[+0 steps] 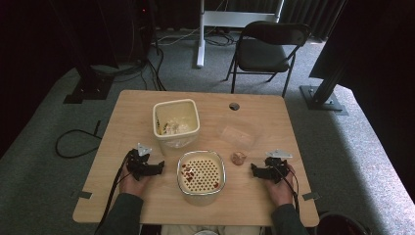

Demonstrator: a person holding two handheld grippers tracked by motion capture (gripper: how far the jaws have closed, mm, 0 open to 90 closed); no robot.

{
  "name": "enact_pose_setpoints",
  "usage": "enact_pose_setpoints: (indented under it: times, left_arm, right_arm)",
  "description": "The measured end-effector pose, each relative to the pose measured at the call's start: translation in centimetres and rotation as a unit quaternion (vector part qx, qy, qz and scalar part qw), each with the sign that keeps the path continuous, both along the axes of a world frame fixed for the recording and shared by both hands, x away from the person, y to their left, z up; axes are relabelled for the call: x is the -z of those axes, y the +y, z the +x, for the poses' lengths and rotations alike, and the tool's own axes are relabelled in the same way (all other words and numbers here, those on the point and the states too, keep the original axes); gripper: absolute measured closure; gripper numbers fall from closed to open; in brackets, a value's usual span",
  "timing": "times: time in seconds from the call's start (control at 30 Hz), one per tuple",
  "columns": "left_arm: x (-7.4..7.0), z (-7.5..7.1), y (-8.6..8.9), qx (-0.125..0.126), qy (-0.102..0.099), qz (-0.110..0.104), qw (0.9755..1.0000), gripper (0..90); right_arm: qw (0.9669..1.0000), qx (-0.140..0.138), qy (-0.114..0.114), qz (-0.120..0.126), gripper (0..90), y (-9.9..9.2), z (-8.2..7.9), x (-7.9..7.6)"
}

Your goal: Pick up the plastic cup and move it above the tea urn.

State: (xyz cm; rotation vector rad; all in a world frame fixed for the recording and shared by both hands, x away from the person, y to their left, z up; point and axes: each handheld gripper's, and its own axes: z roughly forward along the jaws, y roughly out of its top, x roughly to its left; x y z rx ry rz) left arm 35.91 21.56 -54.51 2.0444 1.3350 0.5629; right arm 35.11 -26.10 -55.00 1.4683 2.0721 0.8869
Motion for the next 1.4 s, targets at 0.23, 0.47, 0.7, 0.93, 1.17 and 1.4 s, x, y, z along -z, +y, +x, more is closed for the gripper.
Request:
enact_pose_setpoints:
  times: [0.23, 0.47, 0.7, 0.93, 1.17, 1.4]
  left_arm:
    - [0.0, 0.1, -0.1, -0.005, 0.0, 0.001, 1.0, 10.6]
    - [0.0, 0.1, -0.1, -0.006, 0.0, 0.001, 1.0, 10.6]
    - [0.0, 0.1, -0.2, -0.008, 0.0, 0.001, 1.0, 10.6]
    - [0.0, 0.1, -0.2, -0.009, 0.0, 0.001, 1.0, 10.6]
    - [0.0, 0.1, -0.2, -0.009, 0.0, 0.001, 1.0, 10.6]
    - [0.0, 0.1, -0.2, -0.009, 0.0, 0.001, 1.0, 10.6]
  right_arm:
    - [1.0, -0.003, -0.004, 0.002, 15.2, 0.1, -0.3, 0.0]
    - [1.0, 0.007, 0.007, -0.002, 26.5, 0.3, -0.4, -0.4]
    - [0.9994, 0.032, -0.006, 0.009, 54.9, -0.4, -0.7, -2.3]
    - [0.9971, 0.057, -0.03, 0.041, 61.2, -0.8, 0.4, -4.3]
    - [0.9943, 0.069, -0.045, 0.067, 55.7, 0.2, 2.1, -5.6]
    - [0.9942, 0.073, -0.032, 0.072, 53.4, 1.1, 3.6, -5.5]
